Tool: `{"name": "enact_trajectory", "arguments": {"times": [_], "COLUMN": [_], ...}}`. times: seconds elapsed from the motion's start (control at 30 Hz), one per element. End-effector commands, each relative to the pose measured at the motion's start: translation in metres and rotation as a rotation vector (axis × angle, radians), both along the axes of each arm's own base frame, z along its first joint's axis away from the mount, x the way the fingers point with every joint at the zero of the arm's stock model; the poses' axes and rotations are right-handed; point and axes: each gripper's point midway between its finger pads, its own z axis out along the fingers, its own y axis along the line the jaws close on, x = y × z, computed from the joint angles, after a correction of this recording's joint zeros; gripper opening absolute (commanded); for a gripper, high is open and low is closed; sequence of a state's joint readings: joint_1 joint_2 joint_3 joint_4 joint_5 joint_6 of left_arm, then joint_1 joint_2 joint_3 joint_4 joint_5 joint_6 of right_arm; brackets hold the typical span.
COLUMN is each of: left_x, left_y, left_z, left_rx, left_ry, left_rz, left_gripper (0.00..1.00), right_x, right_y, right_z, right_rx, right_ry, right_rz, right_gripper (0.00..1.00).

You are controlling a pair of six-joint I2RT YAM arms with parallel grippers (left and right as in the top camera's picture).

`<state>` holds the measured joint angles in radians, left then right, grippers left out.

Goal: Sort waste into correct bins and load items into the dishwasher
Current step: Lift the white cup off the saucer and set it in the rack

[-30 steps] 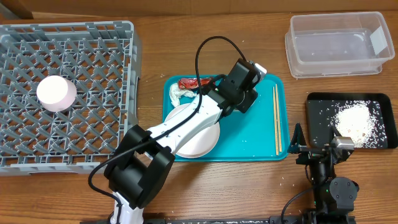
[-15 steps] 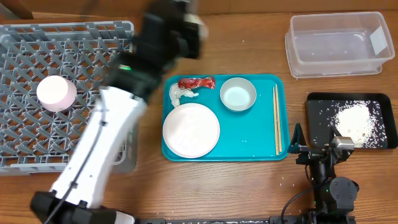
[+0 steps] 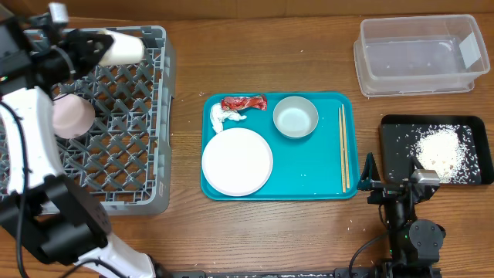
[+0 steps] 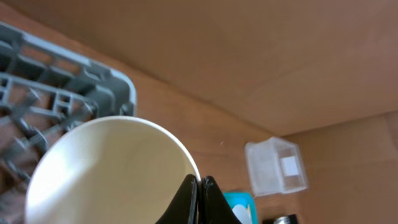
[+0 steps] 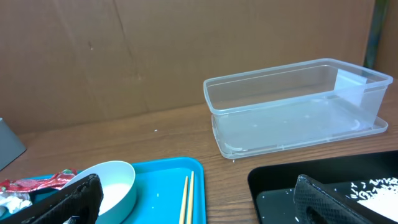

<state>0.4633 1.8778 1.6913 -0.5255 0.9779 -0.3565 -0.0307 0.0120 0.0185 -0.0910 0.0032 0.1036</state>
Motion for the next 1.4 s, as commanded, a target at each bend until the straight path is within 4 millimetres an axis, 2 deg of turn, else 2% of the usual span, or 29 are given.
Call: {"name": "enact_trajectory", "arguments": {"times": [0.0,0.1,0.3,0.43,0.53,0.77,0.9,1.1,1.37], "left_x": [-0.007,-0.004,0.011,0.016,0.013,0.005,0.003,0.003,0.012], "left_y": [0.007,0.020,0.047,0.069,0.083,0.110,0.119,0.116,0.096], "left_z": [-0.006,-0.026,-0.093,-0.114,-0.112,-0.090,-0.087,-0.086,-0.087], "left_rx": [-0.199,-0.261,-0.326,-0.378,-0.368,-0.385,-0.403,-0.395,-0.346], "left_ry": [-0.132,-0.183,-0.125,-0.090,-0.106,-0.140,-0.129,-0.137,-0.175], "left_rz": [-0.218,-0.283,-0.242,-0.198,-0.174,-0.167,-0.147,-0.163,-0.205], "left_gripper": [0.04,0.04,0.06,0.06,0.06,0.04,0.04,0.05,0.09], "right_x": [0.000,0.000,0.000,0.000,0.000,0.000,0.000,0.000,0.000], "right_y": [0.002,0.002,0.002,0.002,0.002,0.002,0.002,0.002,0.002], "right_z": [-0.002,-0.002,-0.002,-0.002,-0.002,-0.002,-0.002,-0.002,-0.002], "right_rx": [-0.007,-0.007,-0.007,-0.007,-0.007,-0.007,-0.007,-0.007,-0.007], "right_ry": [-0.005,-0.005,-0.005,-0.005,-0.005,-0.005,-0.005,-0.005,-0.005], "right_rz": [0.008,0.008,0.008,0.008,0.008,0.008,0.008,0.008,0.008], "right_gripper": [1.00,1.00,1.00,1.00,1.00,1.00,1.00,1.00,1.00]}}
